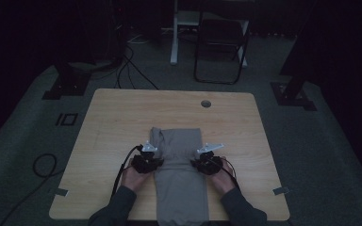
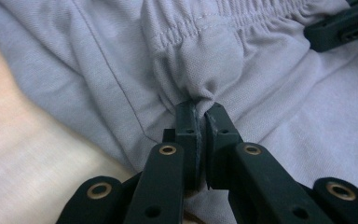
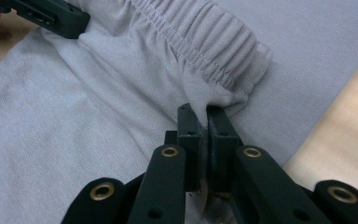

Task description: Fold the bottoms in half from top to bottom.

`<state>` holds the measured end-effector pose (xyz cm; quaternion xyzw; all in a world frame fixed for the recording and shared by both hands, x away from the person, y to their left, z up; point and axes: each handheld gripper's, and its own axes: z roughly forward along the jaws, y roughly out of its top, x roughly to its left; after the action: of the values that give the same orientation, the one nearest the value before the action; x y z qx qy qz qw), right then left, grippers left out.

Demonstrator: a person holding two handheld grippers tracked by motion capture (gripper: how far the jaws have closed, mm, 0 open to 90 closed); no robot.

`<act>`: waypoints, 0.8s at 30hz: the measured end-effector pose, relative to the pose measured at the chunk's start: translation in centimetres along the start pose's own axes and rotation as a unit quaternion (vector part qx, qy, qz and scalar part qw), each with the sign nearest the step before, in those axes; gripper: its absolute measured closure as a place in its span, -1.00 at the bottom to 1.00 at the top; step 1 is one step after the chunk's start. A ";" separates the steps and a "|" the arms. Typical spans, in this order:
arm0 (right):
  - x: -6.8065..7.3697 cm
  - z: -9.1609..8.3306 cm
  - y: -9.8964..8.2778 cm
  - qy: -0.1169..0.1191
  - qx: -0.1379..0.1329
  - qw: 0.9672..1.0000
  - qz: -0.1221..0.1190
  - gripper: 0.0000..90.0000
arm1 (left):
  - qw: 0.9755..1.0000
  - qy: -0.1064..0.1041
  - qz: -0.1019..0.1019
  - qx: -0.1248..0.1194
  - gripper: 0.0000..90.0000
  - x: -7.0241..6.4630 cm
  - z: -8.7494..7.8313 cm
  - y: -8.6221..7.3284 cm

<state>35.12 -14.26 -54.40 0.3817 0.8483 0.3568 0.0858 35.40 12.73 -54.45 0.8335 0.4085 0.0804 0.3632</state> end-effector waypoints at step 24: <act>-6.0 5.5 7.3 -0.094 -0.018 0.993 0.064 0.93 | 0.993 0.112 -0.042 -0.006 0.90 4.8 5.2 7.4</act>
<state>45.84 -12.28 -54.26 0.4652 0.8040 0.3393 0.1486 45.39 10.49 -54.00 0.7995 0.4805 0.1600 0.3230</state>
